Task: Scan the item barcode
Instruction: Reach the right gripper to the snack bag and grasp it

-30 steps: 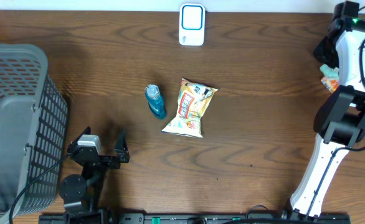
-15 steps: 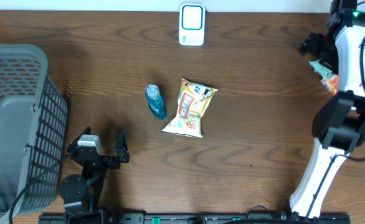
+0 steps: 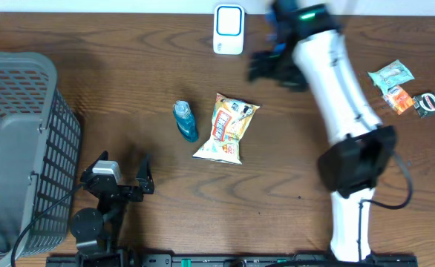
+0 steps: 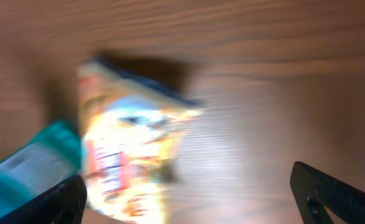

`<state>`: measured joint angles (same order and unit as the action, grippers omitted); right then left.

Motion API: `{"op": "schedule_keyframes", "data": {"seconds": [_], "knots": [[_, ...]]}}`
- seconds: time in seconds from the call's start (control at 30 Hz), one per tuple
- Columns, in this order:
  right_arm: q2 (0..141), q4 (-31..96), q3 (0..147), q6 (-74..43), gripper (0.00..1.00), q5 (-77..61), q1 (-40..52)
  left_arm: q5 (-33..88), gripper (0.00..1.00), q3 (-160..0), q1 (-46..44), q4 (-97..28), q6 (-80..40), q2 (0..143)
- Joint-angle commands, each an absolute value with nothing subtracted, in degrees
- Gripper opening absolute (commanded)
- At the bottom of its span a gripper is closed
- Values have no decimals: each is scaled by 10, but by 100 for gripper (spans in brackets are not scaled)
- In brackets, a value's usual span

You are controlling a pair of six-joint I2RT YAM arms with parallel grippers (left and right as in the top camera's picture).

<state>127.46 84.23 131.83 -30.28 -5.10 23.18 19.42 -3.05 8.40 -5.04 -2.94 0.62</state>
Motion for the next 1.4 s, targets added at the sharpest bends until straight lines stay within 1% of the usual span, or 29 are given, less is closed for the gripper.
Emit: {"op": "schedule_keyframes", "data": {"seconds": [0.0,0.1,0.2,0.37,0.43,0.5,0.57,0.6,0.63,0.67,0.73,0.8,0.83,0.87,0.97,1.03,1.1,1.2,1.23,1.27,1.3,1.37], "knots": [[1285,812,1318,-404,99,-28,288,204,98,-20,83,-66,-24,3],[1312,788,1318,-520,99,-4,320,204,98,-20,83,-67,-24,3],[1345,780,1318,-587,96,-7,329,204,98,-20,83,-66,-24,3],[1409,771,1318,-591,90,-43,336,203,98,-20,83,-67,-24,3],[1426,781,1318,-591,85,-55,340,203,98,-20,83,-66,-24,3],[1433,790,1318,-591,76,-58,342,204,98,-20,83,-66,-24,3],[1434,799,1318,-580,65,-57,345,204,98,-20,83,-66,-24,3],[1434,801,1318,-567,58,-55,346,204,98,-20,83,-66,-25,3],[1434,803,1318,-553,47,-48,346,204,98,-20,83,-66,-25,3],[1434,807,1318,-545,43,-42,346,204,98,-20,83,-66,-24,3],[1435,820,1315,-525,24,-29,344,204,98,-20,83,-66,-25,3],[1435,821,1310,-493,1,-30,338,204,98,-20,83,-66,-24,3],[1435,815,1310,-462,1,-29,335,204,98,-20,83,-67,-25,3],[1435,801,1310,-406,1,-30,331,203,98,-20,83,-66,-24,3],[1435,783,1310,-148,1,-31,317,204,98,-20,83,-66,-24,3],[1435,803,1310,-24,1,-28,306,204,98,-20,83,-66,-24,3],[1435,814,1310,35,1,7,293,204,98,-20,83,-67,-24,3],[1425,819,1320,39,1,74,274,204,98,-20,83,-66,-24,3],[1418,822,1325,39,6,81,269,204,98,-20,83,-66,-25,3],[1409,825,1331,39,17,80,265,203,97,-20,83,-67,-25,3],[1400,826,1336,39,38,77,262,204,98,-20,83,-66,-24,3],[1380,827,1345,39,60,67,261,204,98,-20,83,-66,-24,3]]}}
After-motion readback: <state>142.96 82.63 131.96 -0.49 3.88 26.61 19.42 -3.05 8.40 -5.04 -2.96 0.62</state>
